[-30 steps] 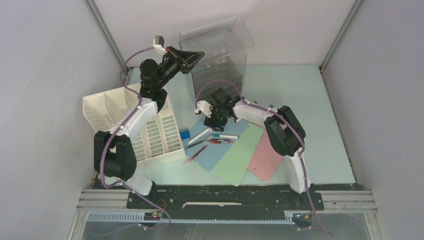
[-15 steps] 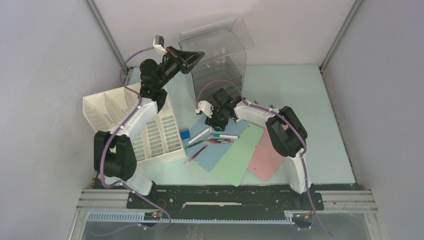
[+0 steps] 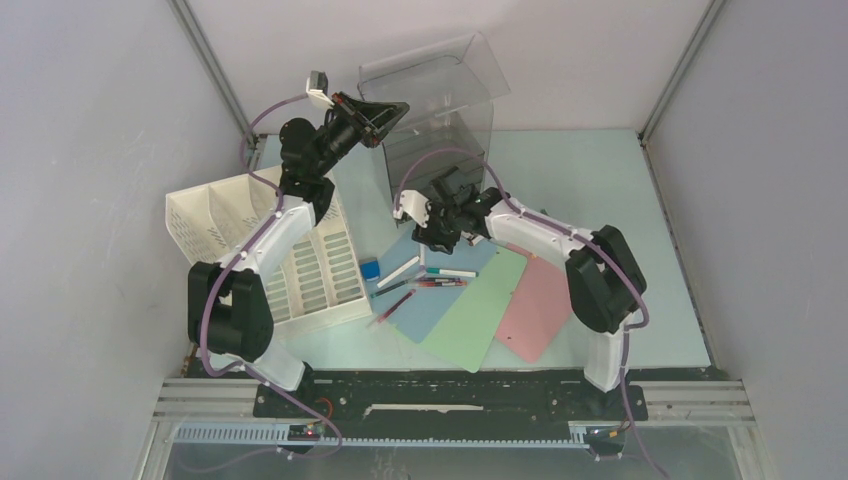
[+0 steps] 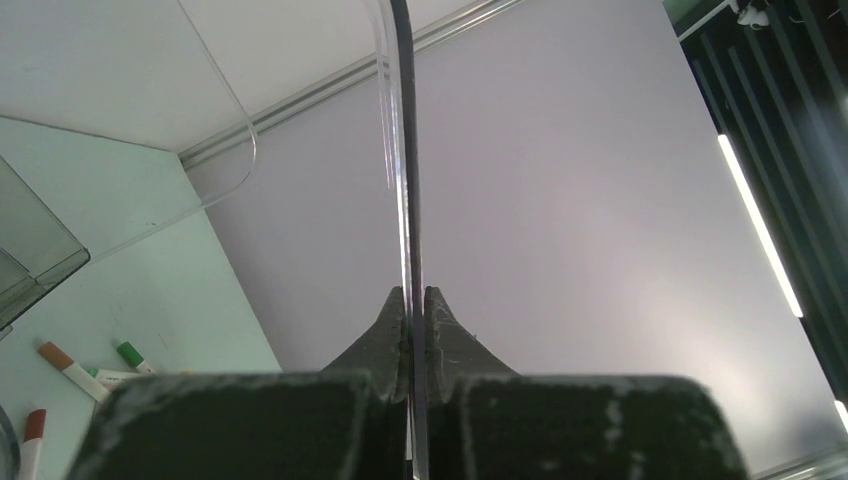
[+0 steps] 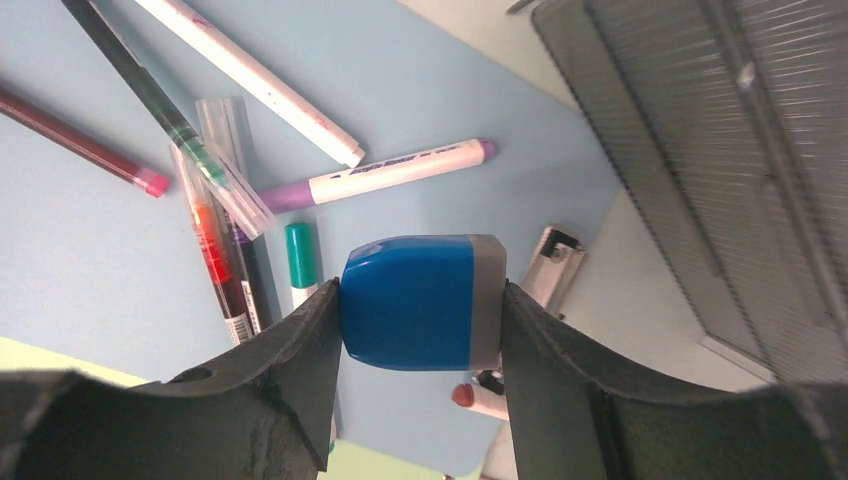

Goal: Organize the desk
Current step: Pick up the stationery from the center of the board.

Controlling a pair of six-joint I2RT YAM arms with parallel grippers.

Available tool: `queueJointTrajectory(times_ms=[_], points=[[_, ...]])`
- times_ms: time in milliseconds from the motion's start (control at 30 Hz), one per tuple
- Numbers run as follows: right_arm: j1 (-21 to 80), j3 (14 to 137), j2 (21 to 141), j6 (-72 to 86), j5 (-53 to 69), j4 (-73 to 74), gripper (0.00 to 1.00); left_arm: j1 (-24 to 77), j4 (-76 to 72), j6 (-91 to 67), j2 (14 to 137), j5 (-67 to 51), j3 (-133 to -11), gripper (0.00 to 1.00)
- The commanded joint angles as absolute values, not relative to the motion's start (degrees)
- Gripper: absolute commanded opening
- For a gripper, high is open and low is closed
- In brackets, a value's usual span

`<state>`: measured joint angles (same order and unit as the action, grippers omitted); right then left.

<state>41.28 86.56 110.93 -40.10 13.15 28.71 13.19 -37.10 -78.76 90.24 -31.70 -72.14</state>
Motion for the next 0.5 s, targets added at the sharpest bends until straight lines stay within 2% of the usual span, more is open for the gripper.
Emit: queueJointTrajectory(times_ms=[0,267,467], points=[[42.26,86.33,104.18,-42.31,10.82,28.17,0.07,12.59,-44.21,-79.61,88.77,-31.31,-74.24,0.00],[42.93,85.68,98.37,-47.29,4.15,24.17,0.07,12.62,-44.21,-79.71,88.37,-30.84,-74.83,0.00],[43.00,85.10,97.68,-50.55,-2.81,15.07,0.06,12.63,-44.19,-79.79,88.42,-30.76,-75.50,0.00]])
